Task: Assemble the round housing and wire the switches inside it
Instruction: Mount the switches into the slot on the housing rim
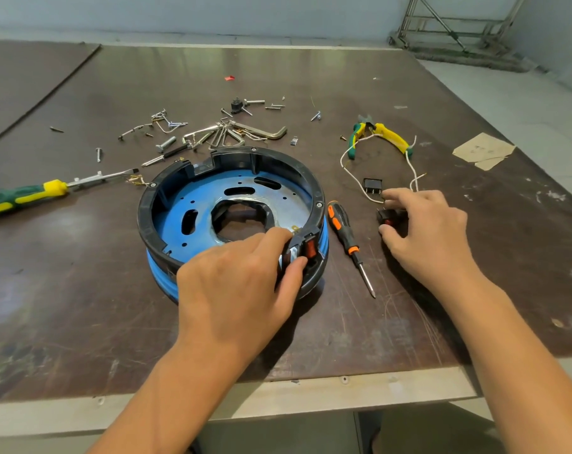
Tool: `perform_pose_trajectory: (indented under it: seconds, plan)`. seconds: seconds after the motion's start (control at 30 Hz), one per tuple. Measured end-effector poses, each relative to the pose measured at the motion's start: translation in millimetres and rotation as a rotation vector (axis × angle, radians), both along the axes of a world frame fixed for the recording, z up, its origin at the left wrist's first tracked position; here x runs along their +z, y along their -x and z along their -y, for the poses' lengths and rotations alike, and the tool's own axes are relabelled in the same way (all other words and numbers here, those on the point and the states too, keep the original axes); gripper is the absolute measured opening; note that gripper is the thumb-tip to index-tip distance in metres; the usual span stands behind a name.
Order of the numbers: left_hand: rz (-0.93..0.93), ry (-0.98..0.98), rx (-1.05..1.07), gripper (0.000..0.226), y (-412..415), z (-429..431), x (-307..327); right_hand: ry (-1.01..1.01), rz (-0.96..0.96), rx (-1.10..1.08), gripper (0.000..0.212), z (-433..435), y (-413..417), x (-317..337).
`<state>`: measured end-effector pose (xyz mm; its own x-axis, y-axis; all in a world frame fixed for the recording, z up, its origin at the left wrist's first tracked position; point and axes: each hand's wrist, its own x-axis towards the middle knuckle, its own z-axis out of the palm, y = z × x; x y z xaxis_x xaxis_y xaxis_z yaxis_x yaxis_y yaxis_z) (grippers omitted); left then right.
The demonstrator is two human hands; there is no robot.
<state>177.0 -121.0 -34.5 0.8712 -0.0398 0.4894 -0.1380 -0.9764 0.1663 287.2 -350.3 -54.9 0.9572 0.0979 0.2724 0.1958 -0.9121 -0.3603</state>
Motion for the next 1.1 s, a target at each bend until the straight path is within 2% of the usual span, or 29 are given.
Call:
perform_pose_trajectory:
  seconds: [0.17,0.27,0.37,0.5,0.7,0.9,1.1]
  plan:
    - [0.005,-0.016,0.009,0.031,1,-1,-1,-0.073,-0.031,0.015,0.048,3,-1,3]
    - [0.008,-0.025,0.005,0.031,1,0,-1,-0.148,0.006,0.083,0.038,2,1,6]
    - [0.031,-0.035,0.003,0.030,0,0,-2,-0.419,0.040,0.189,0.030,-1,4,12]
    - [0.038,-0.027,-0.014,0.031,0,0,-3,-0.670,-0.010,0.294,0.033,-11,10,18]
    - [0.041,-0.028,-0.006,0.030,0,1,-3,-1.021,-0.182,0.598,0.036,-26,21,19]
    - [0.057,-0.021,-0.017,0.034,0,-1,-5,-0.973,-0.232,0.687,0.028,-36,23,14]
    - [0.136,0.034,-0.018,0.037,-1,1,-6,-1.066,-0.313,0.753,0.016,-40,28,16]
